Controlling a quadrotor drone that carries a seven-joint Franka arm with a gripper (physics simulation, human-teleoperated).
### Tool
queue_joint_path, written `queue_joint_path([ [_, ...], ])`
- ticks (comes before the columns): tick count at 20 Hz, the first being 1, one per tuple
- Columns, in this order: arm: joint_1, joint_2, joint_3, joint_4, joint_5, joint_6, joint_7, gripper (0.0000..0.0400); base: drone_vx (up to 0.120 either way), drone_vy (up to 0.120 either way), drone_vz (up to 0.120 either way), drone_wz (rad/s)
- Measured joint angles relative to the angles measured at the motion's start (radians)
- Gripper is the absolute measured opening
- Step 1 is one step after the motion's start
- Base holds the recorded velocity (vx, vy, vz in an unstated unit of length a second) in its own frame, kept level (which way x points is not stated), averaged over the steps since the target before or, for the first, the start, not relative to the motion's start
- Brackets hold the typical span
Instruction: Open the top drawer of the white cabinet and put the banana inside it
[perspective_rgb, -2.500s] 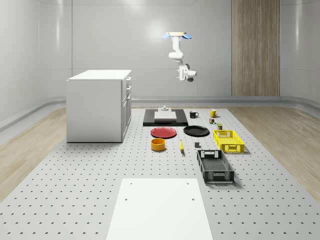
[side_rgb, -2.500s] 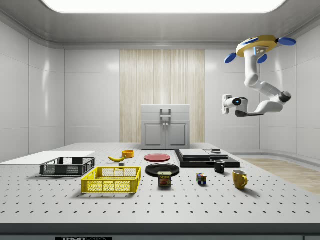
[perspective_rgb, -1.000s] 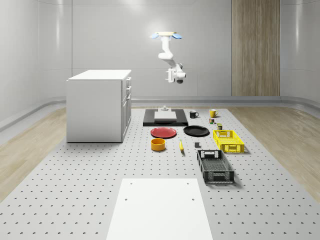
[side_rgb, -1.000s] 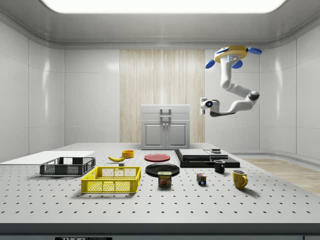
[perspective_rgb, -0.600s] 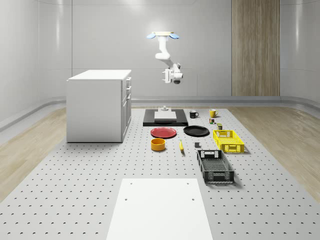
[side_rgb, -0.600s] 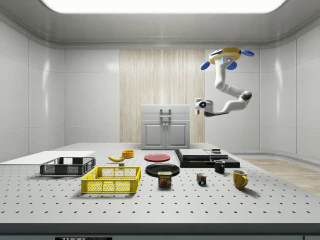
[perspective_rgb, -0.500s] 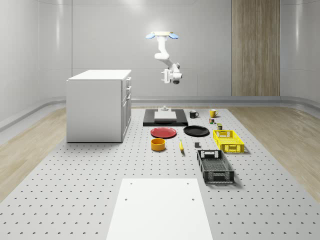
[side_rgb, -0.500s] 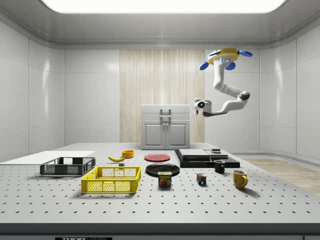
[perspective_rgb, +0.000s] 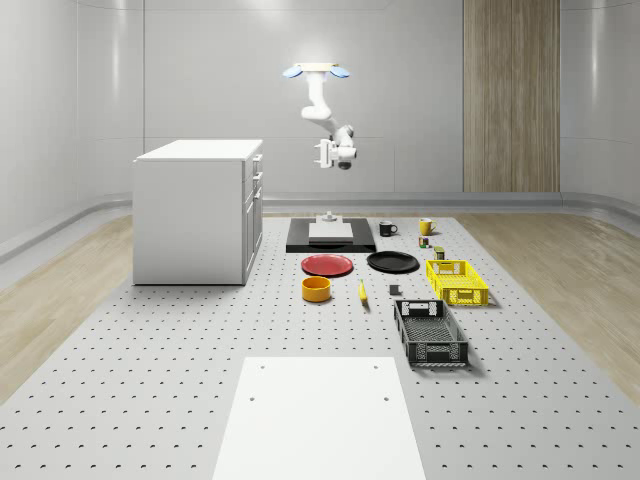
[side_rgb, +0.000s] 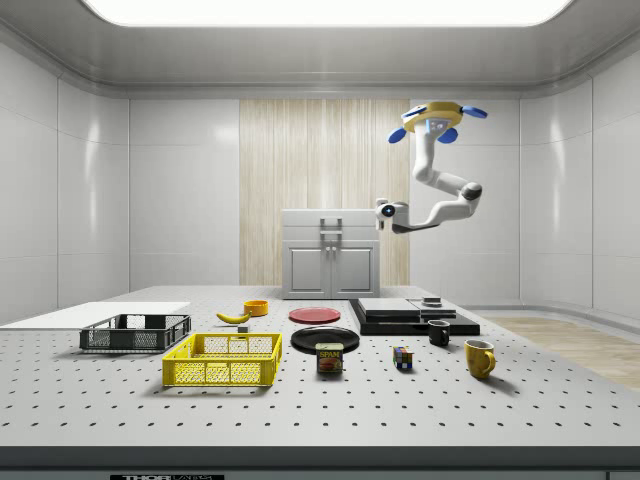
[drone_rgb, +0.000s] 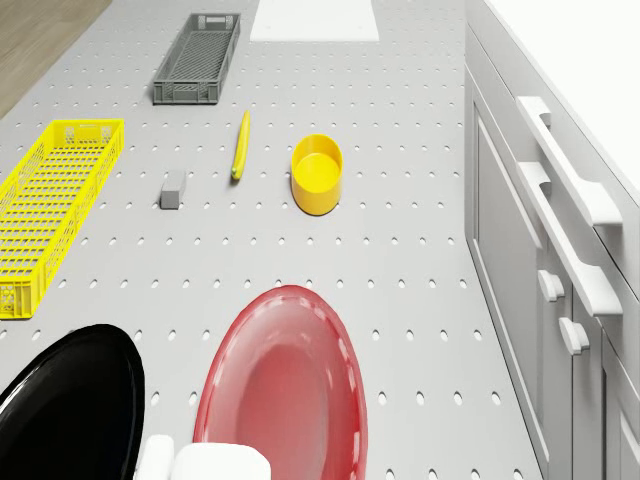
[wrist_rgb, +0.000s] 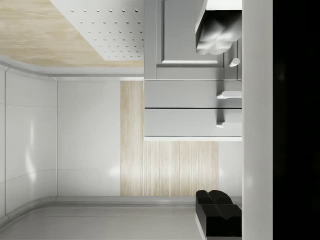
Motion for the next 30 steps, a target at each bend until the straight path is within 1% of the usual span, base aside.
queue_joint_path([
  [9, 0.019, -0.021, -0.006, -0.003, -0.017, 0.018, 0.014, 0.0400, 0.120, -0.120, 0.000, 0.000],
  [15, 0.030, -0.034, -0.009, -0.004, -0.027, 0.029, 0.023, 0.0400, 0.027, -0.120, 0.000, 0.000],
  [30, 0.053, -0.060, -0.016, -0.008, -0.049, 0.050, 0.041, 0.0400, 0.120, -0.003, 0.000, 0.000],
])
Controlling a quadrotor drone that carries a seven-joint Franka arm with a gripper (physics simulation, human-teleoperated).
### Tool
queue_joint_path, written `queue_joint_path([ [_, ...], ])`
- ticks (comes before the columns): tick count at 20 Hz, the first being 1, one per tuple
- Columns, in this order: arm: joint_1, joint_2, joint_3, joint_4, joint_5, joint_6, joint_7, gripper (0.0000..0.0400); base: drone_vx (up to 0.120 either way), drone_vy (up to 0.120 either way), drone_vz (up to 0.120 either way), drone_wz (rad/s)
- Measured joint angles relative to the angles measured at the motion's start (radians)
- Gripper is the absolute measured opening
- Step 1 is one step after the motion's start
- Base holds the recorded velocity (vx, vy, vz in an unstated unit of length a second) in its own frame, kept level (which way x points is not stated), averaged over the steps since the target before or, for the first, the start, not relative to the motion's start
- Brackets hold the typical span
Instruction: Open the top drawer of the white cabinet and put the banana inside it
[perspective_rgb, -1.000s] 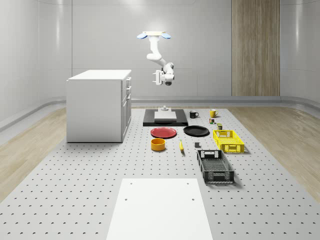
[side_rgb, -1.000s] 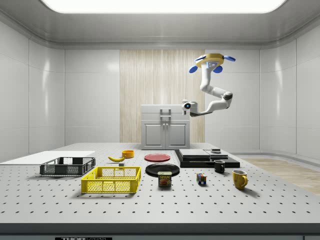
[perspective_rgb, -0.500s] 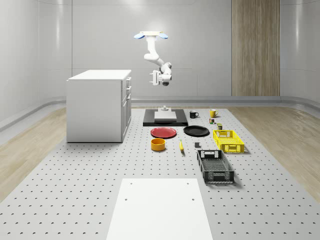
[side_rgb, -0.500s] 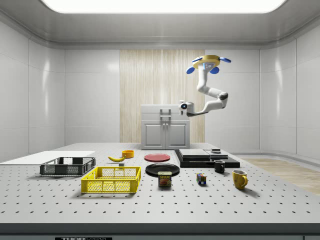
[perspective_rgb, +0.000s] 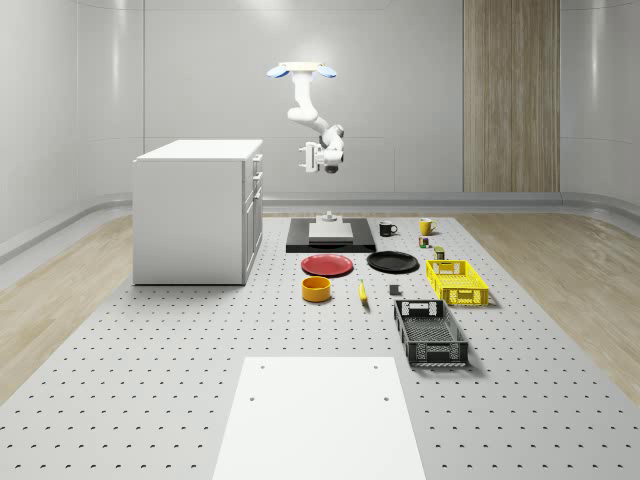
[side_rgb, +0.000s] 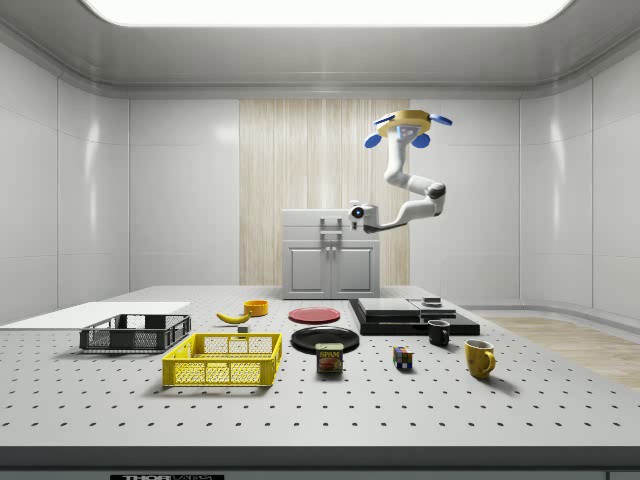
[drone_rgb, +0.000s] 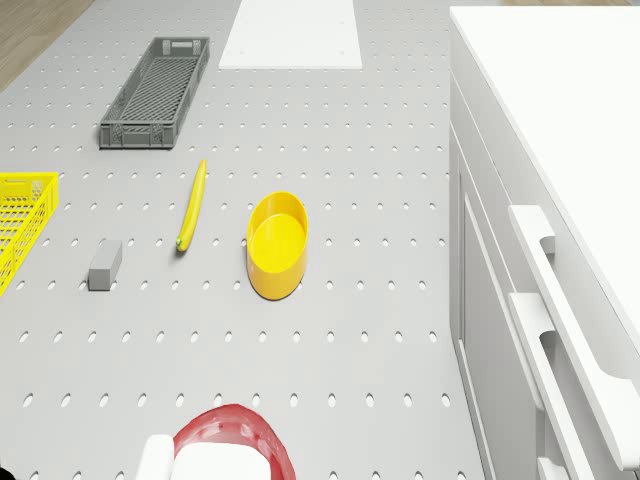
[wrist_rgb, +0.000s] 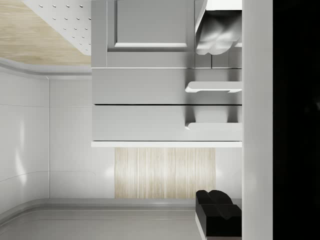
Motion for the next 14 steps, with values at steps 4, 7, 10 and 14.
queue_joint_path([
  [4, 0.005, -0.006, -0.001, -0.001, -0.005, 0.005, 0.004, 0.0400, 0.120, 0.000, 0.000, 0.000],
  [7, 0.009, -0.010, -0.002, -0.001, -0.008, 0.008, 0.007, 0.0400, 0.120, 0.000, 0.000, 0.000],
  [10, 0.012, -0.014, -0.003, -0.002, -0.012, 0.011, 0.010, 0.0400, 0.120, 0.000, 0.000, 0.000],
  [14, 0.016, -0.019, -0.004, -0.002, -0.016, 0.015, 0.013, 0.0400, 0.120, 0.000, 0.000, 0.000],
])
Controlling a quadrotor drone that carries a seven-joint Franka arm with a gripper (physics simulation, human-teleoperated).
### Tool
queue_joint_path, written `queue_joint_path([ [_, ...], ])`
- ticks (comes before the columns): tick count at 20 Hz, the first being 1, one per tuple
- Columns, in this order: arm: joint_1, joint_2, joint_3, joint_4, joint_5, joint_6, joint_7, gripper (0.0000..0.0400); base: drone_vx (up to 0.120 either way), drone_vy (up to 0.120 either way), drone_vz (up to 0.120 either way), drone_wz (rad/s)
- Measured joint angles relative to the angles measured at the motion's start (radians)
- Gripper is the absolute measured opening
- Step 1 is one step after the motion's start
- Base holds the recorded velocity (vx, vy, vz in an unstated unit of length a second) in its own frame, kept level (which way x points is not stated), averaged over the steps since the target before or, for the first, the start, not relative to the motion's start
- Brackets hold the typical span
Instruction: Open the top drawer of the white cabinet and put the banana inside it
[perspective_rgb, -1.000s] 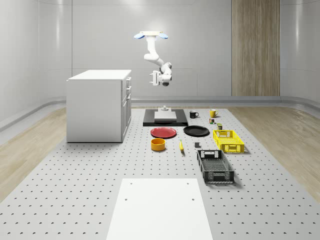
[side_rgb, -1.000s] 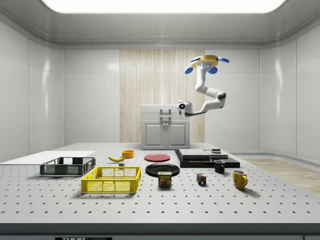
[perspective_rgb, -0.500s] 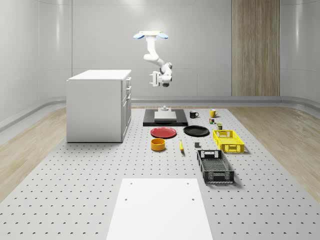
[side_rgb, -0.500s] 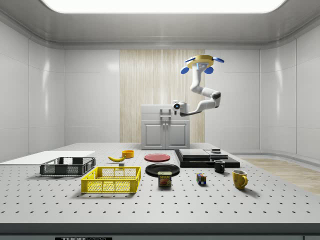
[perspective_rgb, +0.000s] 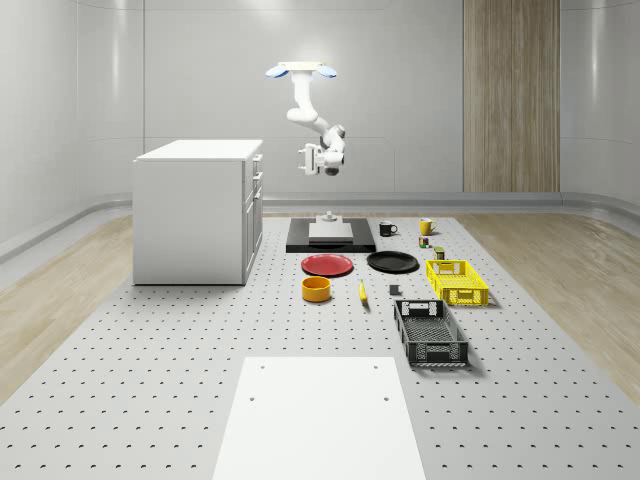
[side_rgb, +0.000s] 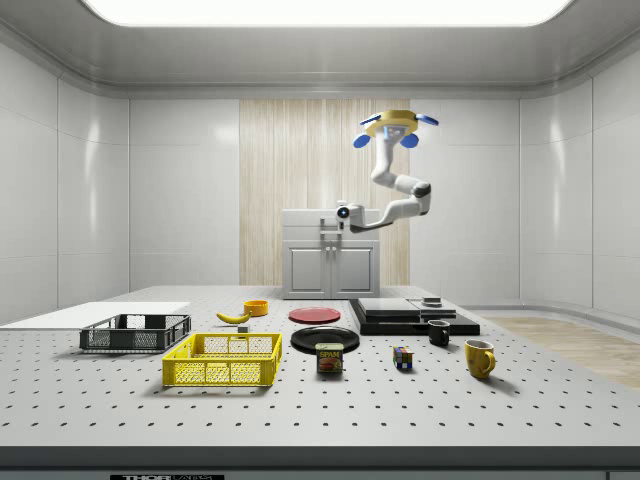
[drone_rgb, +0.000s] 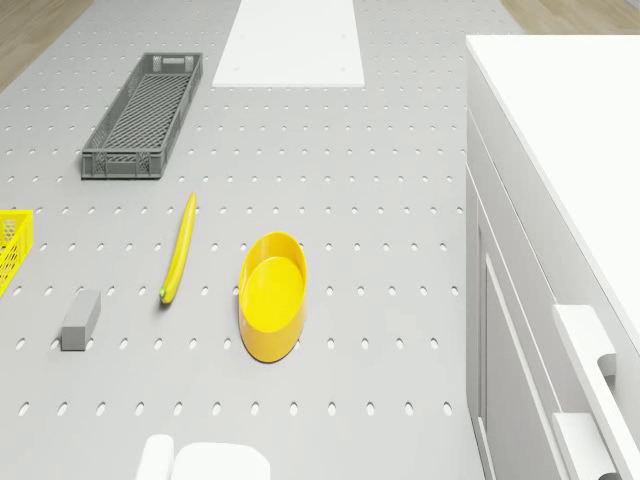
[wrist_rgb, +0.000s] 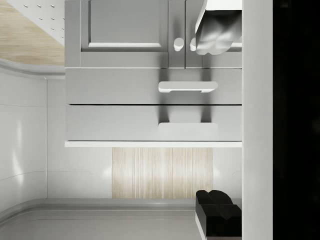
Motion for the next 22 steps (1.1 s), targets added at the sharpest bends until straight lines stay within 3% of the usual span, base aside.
queue_joint_path([
  [3, 0.003, -0.003, -0.001, 0.000, -0.003, 0.003, 0.002, 0.0400, 0.120, 0.000, 0.000, 0.000],
  [8, 0.009, -0.007, 0.016, -0.018, 0.008, 0.029, 0.001, 0.0400, 0.008, 0.000, 0.000, 0.000],
  [22, 0.049, 0.009, 0.137, -0.109, 0.124, 0.182, -0.035, 0.0400, 0.000, 0.000, 0.000, 0.000],
])
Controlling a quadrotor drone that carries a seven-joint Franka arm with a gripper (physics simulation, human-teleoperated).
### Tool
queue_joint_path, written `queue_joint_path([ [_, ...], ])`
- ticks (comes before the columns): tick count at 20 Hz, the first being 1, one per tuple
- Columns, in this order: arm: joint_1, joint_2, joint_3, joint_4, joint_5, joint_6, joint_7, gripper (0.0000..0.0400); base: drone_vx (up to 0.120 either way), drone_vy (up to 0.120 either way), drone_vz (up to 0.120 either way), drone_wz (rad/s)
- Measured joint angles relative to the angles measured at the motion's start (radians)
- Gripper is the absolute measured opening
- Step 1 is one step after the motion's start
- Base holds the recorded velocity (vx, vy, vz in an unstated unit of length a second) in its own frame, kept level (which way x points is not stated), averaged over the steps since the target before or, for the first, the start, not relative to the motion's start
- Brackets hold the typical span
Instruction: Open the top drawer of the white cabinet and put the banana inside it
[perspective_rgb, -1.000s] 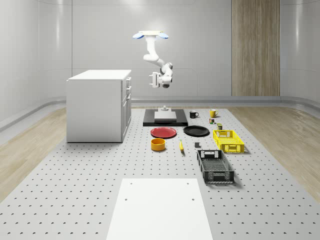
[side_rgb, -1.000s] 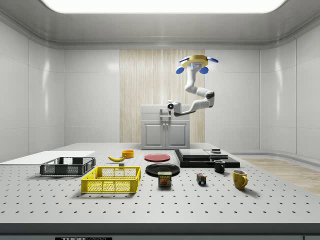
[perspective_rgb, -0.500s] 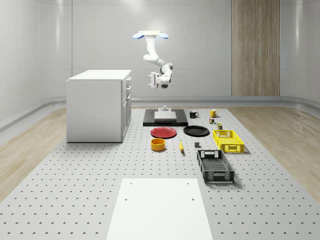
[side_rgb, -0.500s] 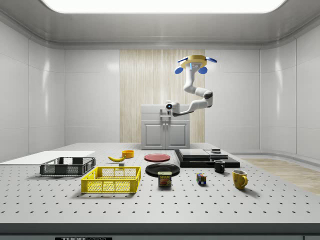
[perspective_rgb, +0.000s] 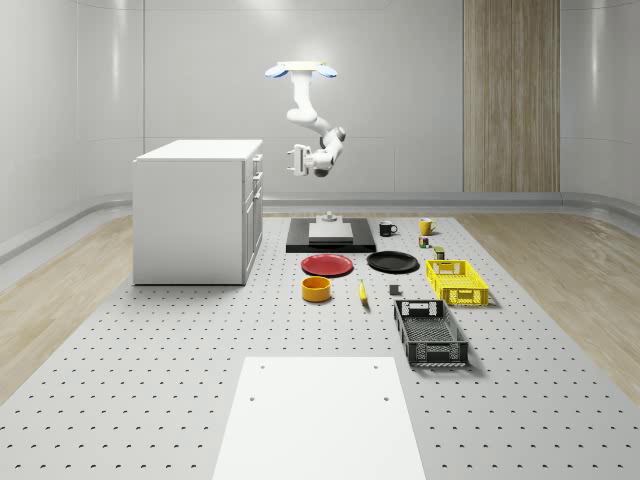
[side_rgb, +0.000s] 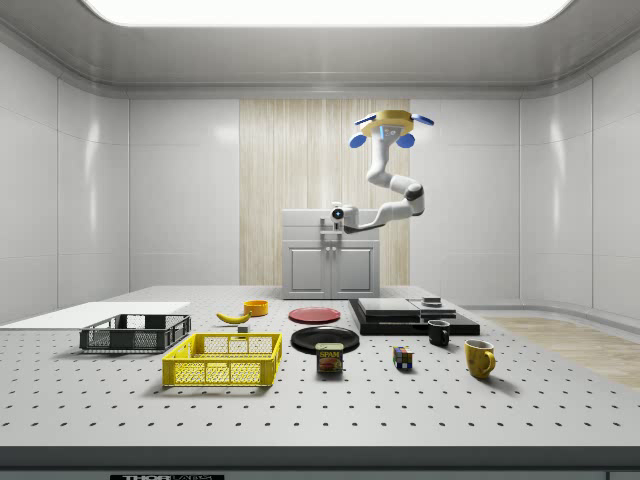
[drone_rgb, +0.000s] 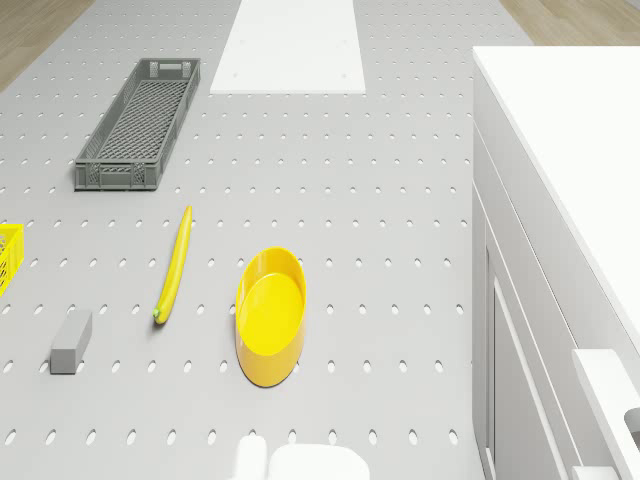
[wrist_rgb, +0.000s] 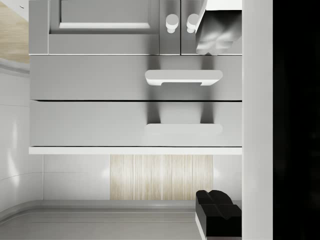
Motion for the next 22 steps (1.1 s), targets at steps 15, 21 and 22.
queue_joint_path([
  [15, 0.056, 0.054, 0.104, -0.079, 0.151, 0.144, -0.097, 0.0400, 0.000, 0.000, 0.000, 0.000],
  [21, 0.086, 0.088, 0.147, -0.093, 0.223, 0.195, -0.139, 0.0400, 0.000, 0.000, 0.000, 0.000],
  [22, 0.091, 0.094, 0.155, -0.093, 0.235, 0.203, -0.145, 0.0400, 0.000, 0.000, 0.000, 0.000],
])
